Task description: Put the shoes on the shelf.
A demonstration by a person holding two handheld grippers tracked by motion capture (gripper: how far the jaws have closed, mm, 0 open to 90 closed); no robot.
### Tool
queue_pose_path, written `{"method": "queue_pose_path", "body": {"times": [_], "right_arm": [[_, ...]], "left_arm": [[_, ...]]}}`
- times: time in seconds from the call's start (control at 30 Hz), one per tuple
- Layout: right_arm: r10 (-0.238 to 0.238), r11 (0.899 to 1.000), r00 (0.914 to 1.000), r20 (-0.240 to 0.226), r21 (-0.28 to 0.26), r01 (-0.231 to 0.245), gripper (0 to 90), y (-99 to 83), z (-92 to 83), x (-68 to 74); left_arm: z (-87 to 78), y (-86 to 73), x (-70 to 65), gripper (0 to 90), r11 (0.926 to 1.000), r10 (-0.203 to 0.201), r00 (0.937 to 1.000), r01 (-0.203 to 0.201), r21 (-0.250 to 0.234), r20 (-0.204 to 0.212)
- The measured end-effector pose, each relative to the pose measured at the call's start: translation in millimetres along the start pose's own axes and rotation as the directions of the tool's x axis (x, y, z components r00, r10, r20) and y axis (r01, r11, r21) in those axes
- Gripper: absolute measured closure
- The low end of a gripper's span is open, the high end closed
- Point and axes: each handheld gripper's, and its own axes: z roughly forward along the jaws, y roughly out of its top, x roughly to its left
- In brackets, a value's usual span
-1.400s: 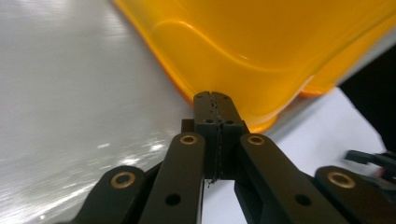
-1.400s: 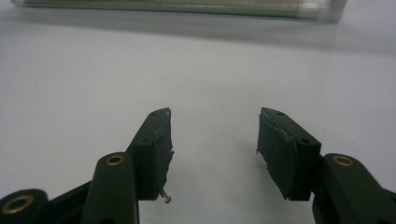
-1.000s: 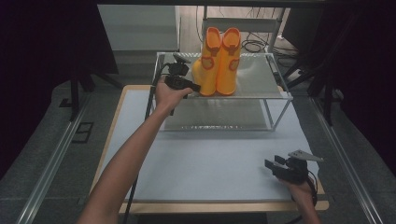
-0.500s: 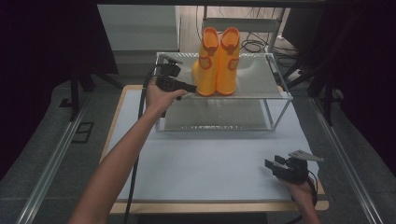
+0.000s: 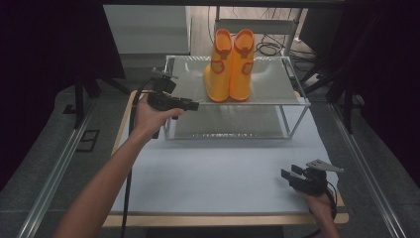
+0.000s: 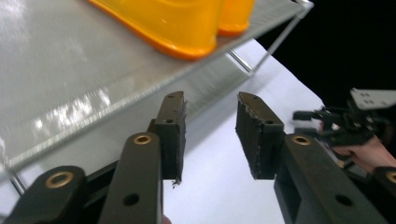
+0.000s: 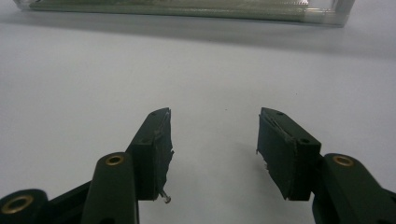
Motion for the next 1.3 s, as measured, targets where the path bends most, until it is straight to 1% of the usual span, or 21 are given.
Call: {"method": "queue_pose_path", "body": {"times": [0.13,0.27,0.37,0.43,0.53,0.77,0.87,0.97,1.0,1.1,1.2,1.3], "right_arm": [[-0.003,1.0,1.0,-0.002,0.0,0.003,44.3,0.1,0.4,0.6],[-0.004,1.0,1.0,-0.003,0.001,0.004,44.3,0.2,0.4,1.3],[-0.007,1.0,1.0,-0.004,0.001,0.007,44.3,0.1,0.6,1.4],[-0.006,1.0,1.0,-0.005,0.003,0.006,44.3,0.2,0.7,1.4],[-0.007,1.0,1.0,-0.005,0.005,0.007,44.3,0.3,1.0,1.4],[-0.014,1.0,0.9999,-0.005,0.009,0.014,44.3,0.5,1.2,2.0],[-0.014,1.0,0.9999,-0.006,0.007,0.014,44.2,0.4,1.5,2.2],[-0.013,1.0,0.9999,-0.006,0.006,0.013,44.2,0.5,1.5,1.9],[-0.013,1.0,0.9999,-0.005,0.006,0.013,44.2,0.5,1.6,2.0],[-0.016,1.0,0.9999,-0.003,0.002,0.016,44.2,0.9,1.8,2.5],[-0.017,1.0,0.9998,-0.004,0.0,0.017,44.1,1.6,1.6,3.3],[-0.025,1.0,0.9997,-0.004,-0.014,0.025,44.0,4.7,0.2,5.9]], "left_arm": [[-11.9,-14.1,-1.6,55.6,0.9999,0.01,0.9998,-0.01,-0.005,0.016],[-23.0,-30.3,-1.8,53.4,0.9997,0.019,0.9991,-0.018,-0.015,0.037],[-29.7,-44.0,-1.6,51.9,0.9996,0.027,0.9981,-0.026,-0.015,0.056],[-33.5,-54.0,-0.7,51.5,0.9995,0.03,0.9976,-0.03,-0.008,0.062],[-37.6,-71.0,2.1,50.9,0.9996,0.028,0.9979,-0.028,-0.006,0.058],[-36.8,-109.6,10.1,49.9,0.9998,0.016,0.9994,-0.017,0.01,0.032],[-32.6,-129.5,17.2,49.2,0.9999,-0.009,0.9994,0.009,0.011,0.032],[-27.9,-141.5,24.1,48.9,0.9994,-0.027,0.9994,0.027,0.024,0.02],[-24.9,-146.7,28.2,48.9,0.9986,-0.039,0.9991,0.039,0.035,0.016],[-21.8,-151.1,32.7,48.6,0.9977,-0.051,0.9987,0.051,0.044,0.004],[-20.7,-150.8,33.6,48.5,0.9977,-0.051,0.9987,0.051,0.045,0.001],[-19.4,-149.7,33.5,47.8,0.9976,-0.057,0.9983,0.057,0.038,0.01]]}}
